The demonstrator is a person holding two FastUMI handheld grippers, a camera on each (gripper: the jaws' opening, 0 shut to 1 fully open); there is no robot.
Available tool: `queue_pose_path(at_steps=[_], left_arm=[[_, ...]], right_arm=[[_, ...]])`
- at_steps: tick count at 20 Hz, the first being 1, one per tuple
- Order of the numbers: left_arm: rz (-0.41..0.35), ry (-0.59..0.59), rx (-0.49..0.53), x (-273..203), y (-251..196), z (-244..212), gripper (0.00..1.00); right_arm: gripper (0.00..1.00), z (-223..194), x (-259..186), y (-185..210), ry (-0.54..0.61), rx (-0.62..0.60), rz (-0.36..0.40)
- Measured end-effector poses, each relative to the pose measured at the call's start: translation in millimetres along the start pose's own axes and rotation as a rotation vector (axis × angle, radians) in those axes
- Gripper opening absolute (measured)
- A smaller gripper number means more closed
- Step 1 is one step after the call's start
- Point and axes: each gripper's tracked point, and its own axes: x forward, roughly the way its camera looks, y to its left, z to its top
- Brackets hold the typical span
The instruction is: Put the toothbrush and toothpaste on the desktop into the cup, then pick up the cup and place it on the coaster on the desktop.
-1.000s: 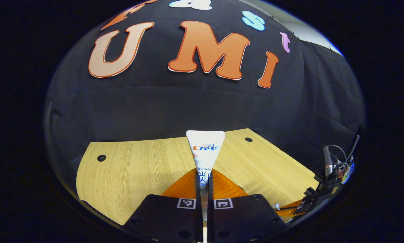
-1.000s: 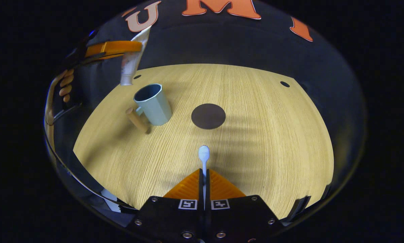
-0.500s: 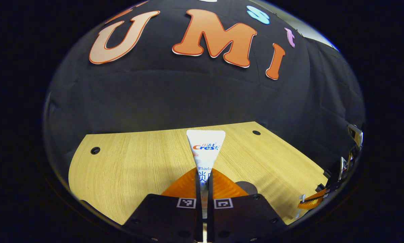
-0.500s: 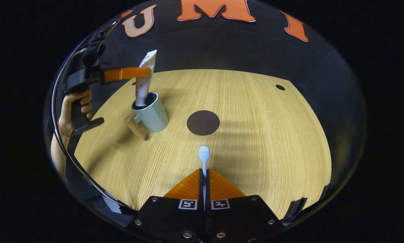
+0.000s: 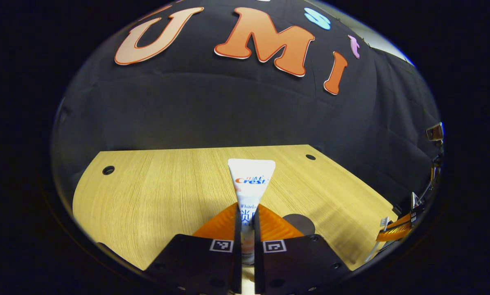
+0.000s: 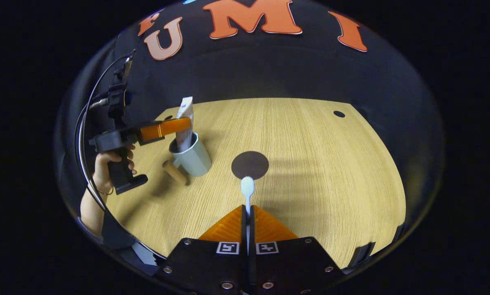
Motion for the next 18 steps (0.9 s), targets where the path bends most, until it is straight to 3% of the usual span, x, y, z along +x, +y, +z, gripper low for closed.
queue_pose_path(at_steps=[1, 4, 9, 14, 18], left_arm=[[0.007, -0.019, 0.011, -6.2, 0.6, 2.4, 0.23], [0.075, -0.147, 0.075, -30.7, 9.0, 23.6, 0.98], [0.128, -0.308, 0.055, -87.3, 8.9, 57.9, 0.98], [0.178, -0.360, 0.082, -127.4, 19.2, 73.1, 0.98], [0.219, -0.349, 0.077, -152.2, 42.6, 54.7, 0.98]], right_arm=[[0.01, 5.0, -1.3, -1.2, -0.015, -0.003, -0.006], [0.01, 28.1, -9.5, 1.0, -0.090, 0.012, 0.024], [0.00, 84.0, -29.8, 20.2, -0.277, -0.005, 0.038], [0.00, 124.9, -26.3, 51.8, -0.395, -0.027, 0.049], [0.00, 158.6, -10.7, 74.9, -0.457, -0.047, 0.043]])
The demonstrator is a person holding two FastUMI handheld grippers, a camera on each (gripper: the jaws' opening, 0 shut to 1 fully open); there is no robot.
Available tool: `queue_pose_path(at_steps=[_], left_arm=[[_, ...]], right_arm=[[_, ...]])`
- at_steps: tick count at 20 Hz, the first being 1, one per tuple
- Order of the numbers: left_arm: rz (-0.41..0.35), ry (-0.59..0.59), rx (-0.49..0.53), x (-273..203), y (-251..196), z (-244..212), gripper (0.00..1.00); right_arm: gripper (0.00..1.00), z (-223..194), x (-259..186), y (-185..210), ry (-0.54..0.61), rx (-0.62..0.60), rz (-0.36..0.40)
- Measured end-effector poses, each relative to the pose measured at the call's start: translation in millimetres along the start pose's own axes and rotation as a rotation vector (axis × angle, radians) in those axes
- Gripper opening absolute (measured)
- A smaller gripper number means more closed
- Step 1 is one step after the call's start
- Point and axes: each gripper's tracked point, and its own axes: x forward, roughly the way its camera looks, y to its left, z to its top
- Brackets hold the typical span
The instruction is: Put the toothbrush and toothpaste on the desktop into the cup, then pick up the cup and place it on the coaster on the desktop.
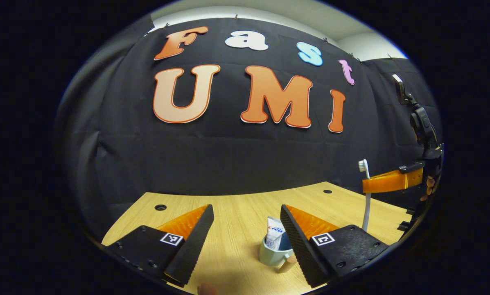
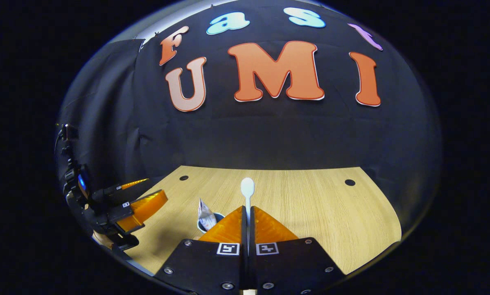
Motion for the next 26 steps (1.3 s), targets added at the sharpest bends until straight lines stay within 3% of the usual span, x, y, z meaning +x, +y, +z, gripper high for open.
queue_pose_path(at_steps=[6, 13, 26], left_arm=[[0.060, 0.019, -0.031, -19.8, 43.7, -13.7, 0.98], [0.141, 0.005, -0.062, -33.3, 88.0, -18.6, 0.98], [0.180, 0.015, -0.101, -38.2, 106.2, -32.7, 0.98]], right_arm=[[0.00, 25.2, 51.9, 33.1, -0.075, 0.038, 0.025], [0.00, 16.8, 91.4, 59.8, -0.100, 0.069, 0.069], [0.02, -28.7, 106.8, 65.3, -0.107, 0.050, 0.085]])
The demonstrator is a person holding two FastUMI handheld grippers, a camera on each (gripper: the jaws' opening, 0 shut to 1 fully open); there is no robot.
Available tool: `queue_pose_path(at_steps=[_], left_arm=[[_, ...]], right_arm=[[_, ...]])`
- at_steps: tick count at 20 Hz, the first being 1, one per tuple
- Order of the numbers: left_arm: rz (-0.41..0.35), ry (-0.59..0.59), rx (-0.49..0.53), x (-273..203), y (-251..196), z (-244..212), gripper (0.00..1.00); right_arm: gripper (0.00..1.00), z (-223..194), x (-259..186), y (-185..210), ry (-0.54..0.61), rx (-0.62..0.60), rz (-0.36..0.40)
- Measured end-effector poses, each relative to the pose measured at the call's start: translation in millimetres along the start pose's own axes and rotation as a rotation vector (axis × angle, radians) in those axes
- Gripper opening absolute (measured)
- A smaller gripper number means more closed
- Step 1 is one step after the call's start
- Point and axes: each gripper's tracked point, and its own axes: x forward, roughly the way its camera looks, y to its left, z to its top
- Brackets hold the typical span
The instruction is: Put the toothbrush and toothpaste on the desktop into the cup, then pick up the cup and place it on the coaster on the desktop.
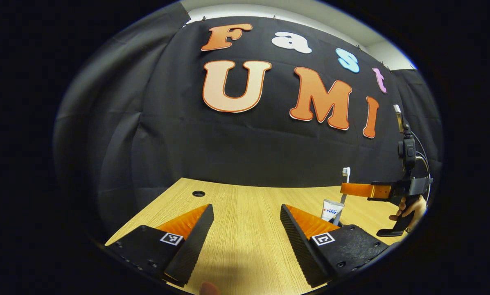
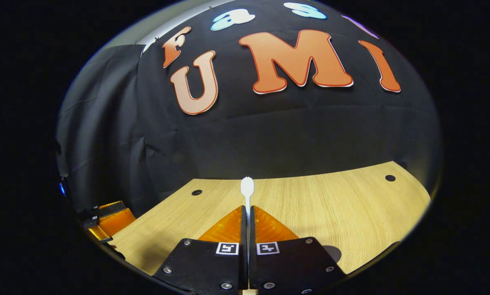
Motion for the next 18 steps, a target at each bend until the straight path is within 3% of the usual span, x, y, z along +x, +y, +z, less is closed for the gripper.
queue_pose_path(at_steps=[3, 9, 13, 14, 15, 16, 17, 18], left_arm=[[0.012, -0.006, 0.003, -0.9, 3.1, 2.9, 0.98], [0.030, -0.010, 0.008, -5.7, 4.8, 4.6, 0.98], [0.030, -0.014, 0.015, -10.9, -1.1, 8.9, 0.98], [0.024, -0.010, 0.016, -12.0, -6.1, 8.2, 0.98], [0.016, -0.002, 0.022, -11.2, -11.7, 8.6, 0.98], [0.004, 0.013, 0.032, -11.1, -18.6, 5.9, 0.98], [-0.009, 0.033, 0.041, -10.0, -26.1, 4.5, 0.98], [-0.024, 0.055, 0.047, -8.5, -34.5, 2.0, 0.98]], right_arm=[[0.02, 3.4, -5.4, 1.3, -0.033, -0.045, 0.003], [0.11, -12.0, -8.3, 7.5, 0.006, -0.008, 0.035], [0.38, -15.7, -13.0, 2.5, 0.019, 0.024, 0.027], [0.52, -15.3, -16.4, -0.9, 0.018, 0.025, 0.020], [0.58, -15.0, -20.1, -5.3, 0.017, 0.030, 0.010], [0.80, -13.7, -21.6, -9.2, 0.013, 0.038, 0.004], [0.93, -10.7, -25.1, -14.1, 0.007, 0.048, -0.003], [0.98, -9.2, -27.7, -20.0, 0.004, 0.056, -0.015]])
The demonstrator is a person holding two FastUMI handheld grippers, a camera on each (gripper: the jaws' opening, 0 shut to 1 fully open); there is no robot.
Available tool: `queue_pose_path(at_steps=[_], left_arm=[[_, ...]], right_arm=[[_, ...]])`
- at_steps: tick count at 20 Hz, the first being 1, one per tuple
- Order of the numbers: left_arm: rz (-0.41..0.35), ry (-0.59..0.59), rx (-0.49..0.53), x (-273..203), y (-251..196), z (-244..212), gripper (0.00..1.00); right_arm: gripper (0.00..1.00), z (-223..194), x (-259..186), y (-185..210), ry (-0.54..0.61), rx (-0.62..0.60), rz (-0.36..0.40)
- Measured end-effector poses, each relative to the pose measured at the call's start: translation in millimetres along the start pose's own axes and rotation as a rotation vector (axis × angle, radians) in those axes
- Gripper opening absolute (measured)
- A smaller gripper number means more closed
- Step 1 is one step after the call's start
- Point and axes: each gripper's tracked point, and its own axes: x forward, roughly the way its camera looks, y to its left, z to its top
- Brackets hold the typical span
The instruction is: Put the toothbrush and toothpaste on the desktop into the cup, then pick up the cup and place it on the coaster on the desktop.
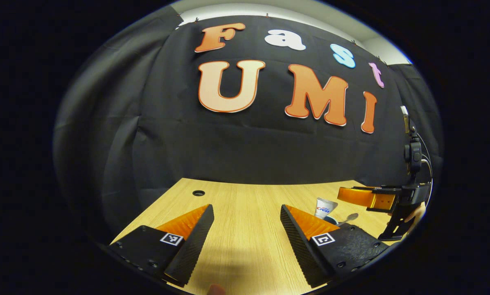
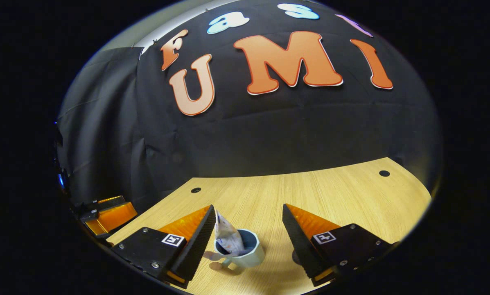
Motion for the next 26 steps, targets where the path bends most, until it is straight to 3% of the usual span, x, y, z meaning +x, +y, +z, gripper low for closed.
queue_pose_path(at_steps=[6, 12, 21, 26], left_arm=[[-0.081, 0.118, 0.017, 4.5, -45.4, -11.3, 0.98], [-0.184, 0.393, -0.004, 4.5, -92.4, -58.7, 0.98], [-0.242, 0.753, -0.007, -2.9, -131.3, -104.7, 0.99], [-0.263, 0.814, 0.037, 9.9, -154.6, -104.5, 0.99]], right_arm=[[0.98, 14.5, -26.9, -40.2, -0.040, 0.010, -0.056], [0.98, 20.3, -55.2, -72.1, -0.048, 0.048, -0.076], [0.98, 19.2, -78.5, -119.9, -0.024, 0.101, -0.104], [0.98, 9.7, -82.5, -137.9, 0.002, 0.147, -0.096]])
